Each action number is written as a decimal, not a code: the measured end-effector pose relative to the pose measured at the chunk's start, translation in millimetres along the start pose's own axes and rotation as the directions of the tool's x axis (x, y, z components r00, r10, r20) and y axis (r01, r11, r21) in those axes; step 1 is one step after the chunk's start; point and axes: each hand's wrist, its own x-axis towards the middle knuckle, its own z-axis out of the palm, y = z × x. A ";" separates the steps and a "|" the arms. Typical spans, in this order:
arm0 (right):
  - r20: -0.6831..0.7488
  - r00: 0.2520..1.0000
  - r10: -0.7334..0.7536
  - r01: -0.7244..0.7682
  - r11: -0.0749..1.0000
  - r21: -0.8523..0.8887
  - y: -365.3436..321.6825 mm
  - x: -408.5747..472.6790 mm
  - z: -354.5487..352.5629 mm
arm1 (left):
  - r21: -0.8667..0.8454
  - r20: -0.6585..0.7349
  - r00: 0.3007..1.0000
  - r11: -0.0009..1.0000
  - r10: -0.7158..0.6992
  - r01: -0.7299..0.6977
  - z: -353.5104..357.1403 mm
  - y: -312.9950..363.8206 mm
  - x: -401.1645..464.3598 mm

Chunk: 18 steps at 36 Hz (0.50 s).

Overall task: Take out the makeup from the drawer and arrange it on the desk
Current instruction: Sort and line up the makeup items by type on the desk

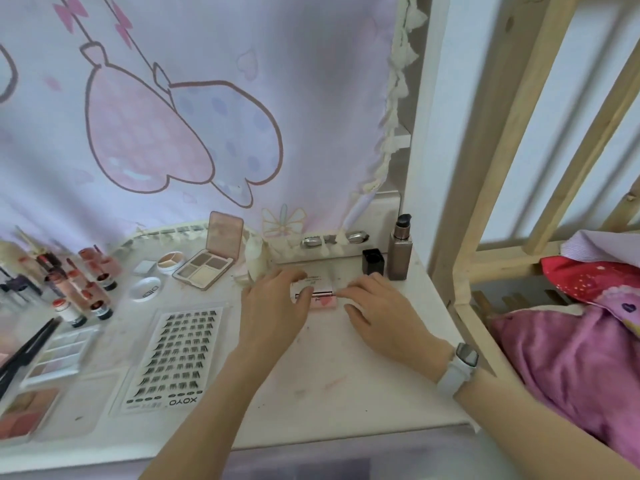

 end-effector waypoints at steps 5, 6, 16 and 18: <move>0.095 0.995 -0.013 0.025 0.991 -0.130 -19.5 10.8 23.4 | -0.052 -0.014 0.999 0.998 -0.048 0.047 -13.5 -16.0 -15.9; 0.088 0.996 -0.015 0.028 0.987 -0.156 -21.4 11.5 24.6 | -0.062 -0.015 0.999 0.997 -0.050 0.049 -15.7 -18.4 -18.5; 0.094 0.966 0.242 -0.249 0.965 0.078 -6.6 -6.6 0.9 | -0.246 0.023 0.999 0.969 0.037 -0.030 -11.0 -23.0 -38.6; 0.046 0.930 0.366 -0.363 0.886 0.288 -10.5 -3.2 -10.0 | -0.297 0.036 0.996 0.953 0.078 -0.064 -8.4 -19.4 -42.0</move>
